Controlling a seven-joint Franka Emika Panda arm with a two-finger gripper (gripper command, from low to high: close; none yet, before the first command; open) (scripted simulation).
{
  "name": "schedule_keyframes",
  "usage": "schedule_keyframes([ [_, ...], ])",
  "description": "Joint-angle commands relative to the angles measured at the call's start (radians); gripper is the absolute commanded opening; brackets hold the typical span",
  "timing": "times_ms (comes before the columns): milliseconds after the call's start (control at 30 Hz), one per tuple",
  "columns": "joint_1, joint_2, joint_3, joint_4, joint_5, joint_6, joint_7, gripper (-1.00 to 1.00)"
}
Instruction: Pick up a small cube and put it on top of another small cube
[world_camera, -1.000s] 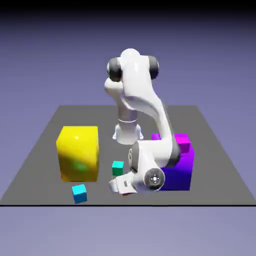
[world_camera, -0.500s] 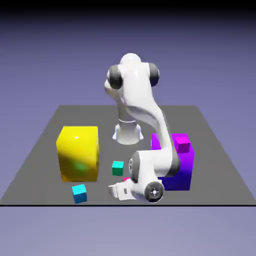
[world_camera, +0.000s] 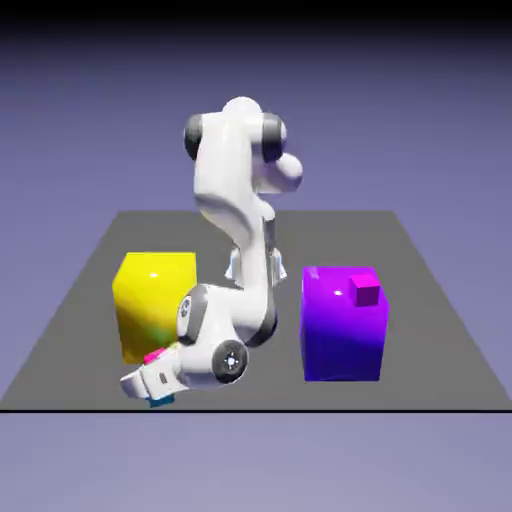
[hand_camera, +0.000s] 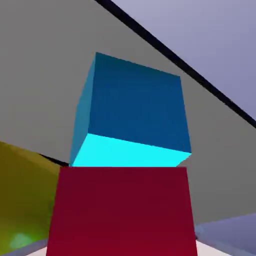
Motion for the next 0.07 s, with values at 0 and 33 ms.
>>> schedule_keyframes([
  [0,0.015,-0.006,0.007,0.036,0.012,-0.042,-0.014,1.00],
  [33,0.029,-0.012,0.014,0.072,0.023,-0.084,-0.029,1.00],
])
